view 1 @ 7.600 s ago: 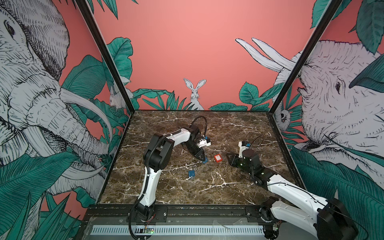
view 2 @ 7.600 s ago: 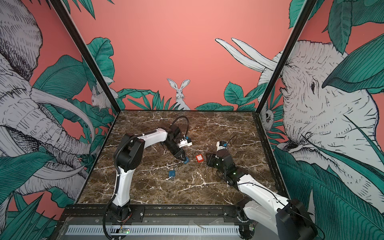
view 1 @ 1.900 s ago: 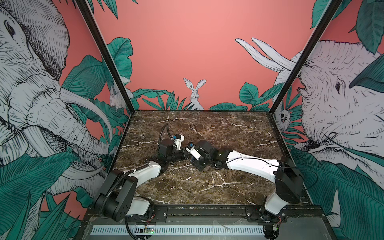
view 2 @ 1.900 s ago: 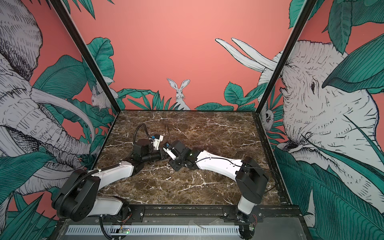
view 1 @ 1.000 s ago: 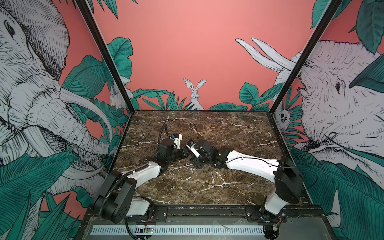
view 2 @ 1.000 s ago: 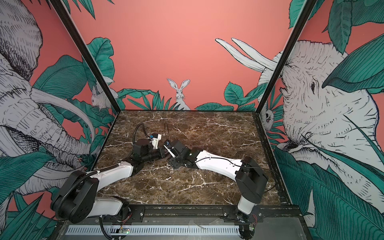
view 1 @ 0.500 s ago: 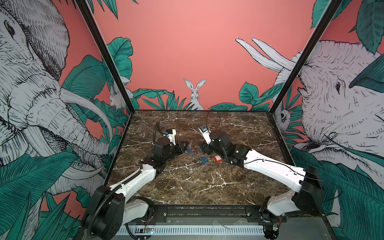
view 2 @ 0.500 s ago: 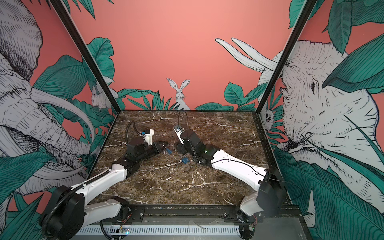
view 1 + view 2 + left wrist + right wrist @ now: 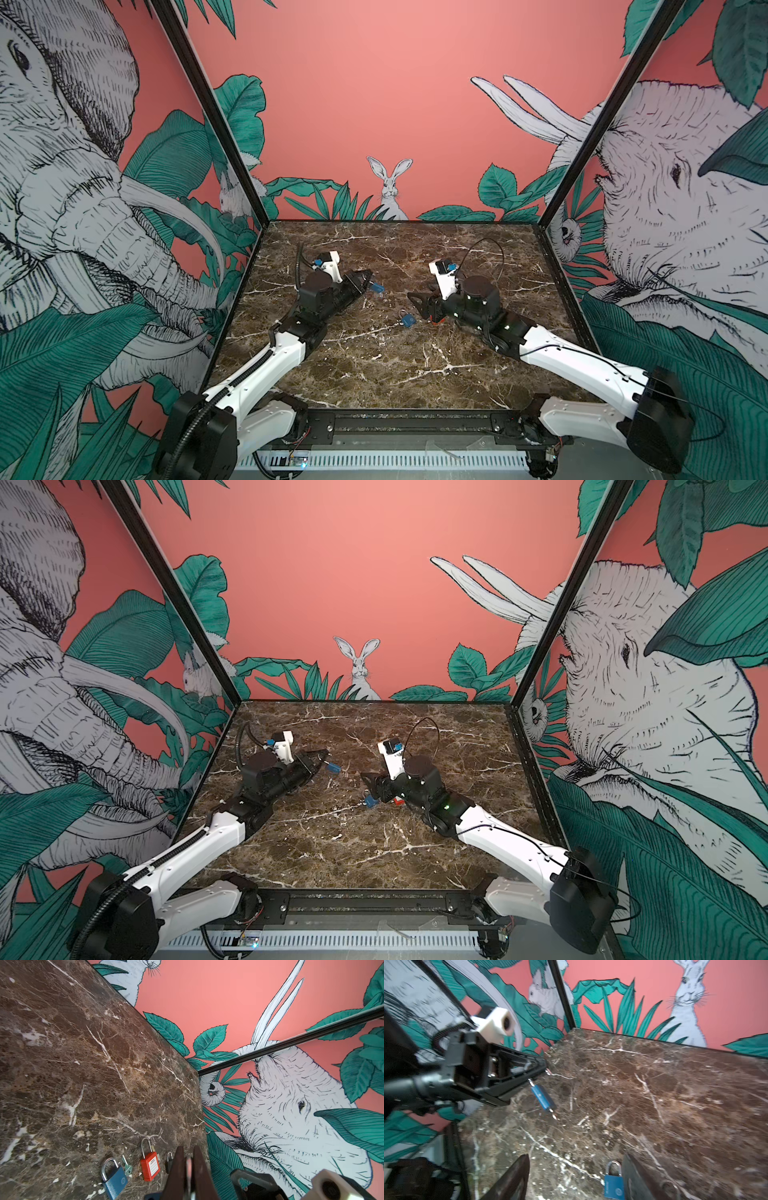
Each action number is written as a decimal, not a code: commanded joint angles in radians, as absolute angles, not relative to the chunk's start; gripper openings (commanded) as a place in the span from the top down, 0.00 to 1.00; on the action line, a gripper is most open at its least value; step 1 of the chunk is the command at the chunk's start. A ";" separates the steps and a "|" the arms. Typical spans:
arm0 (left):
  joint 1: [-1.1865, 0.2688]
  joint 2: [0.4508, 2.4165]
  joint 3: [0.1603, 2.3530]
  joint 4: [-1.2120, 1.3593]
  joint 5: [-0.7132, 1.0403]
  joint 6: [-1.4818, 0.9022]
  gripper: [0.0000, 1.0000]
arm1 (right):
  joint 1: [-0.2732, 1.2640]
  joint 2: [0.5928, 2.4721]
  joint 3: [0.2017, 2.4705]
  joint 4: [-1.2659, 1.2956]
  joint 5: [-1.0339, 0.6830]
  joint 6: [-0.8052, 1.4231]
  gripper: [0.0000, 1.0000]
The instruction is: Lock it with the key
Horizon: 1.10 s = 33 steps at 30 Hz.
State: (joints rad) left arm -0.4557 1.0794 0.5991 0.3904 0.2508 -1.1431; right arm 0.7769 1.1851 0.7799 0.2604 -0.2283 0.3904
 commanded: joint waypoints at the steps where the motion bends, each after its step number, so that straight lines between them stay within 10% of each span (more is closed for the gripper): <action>1: -0.457 1.064 0.585 0.528 0.257 -1.272 1.00 | 0.757 1.204 0.761 0.499 -0.413 0.548 0.33; 33: -0.500 1.175 0.545 0.753 0.353 -1.628 1.00 | 0.769 1.430 0.925 0.378 -0.455 0.123 0.57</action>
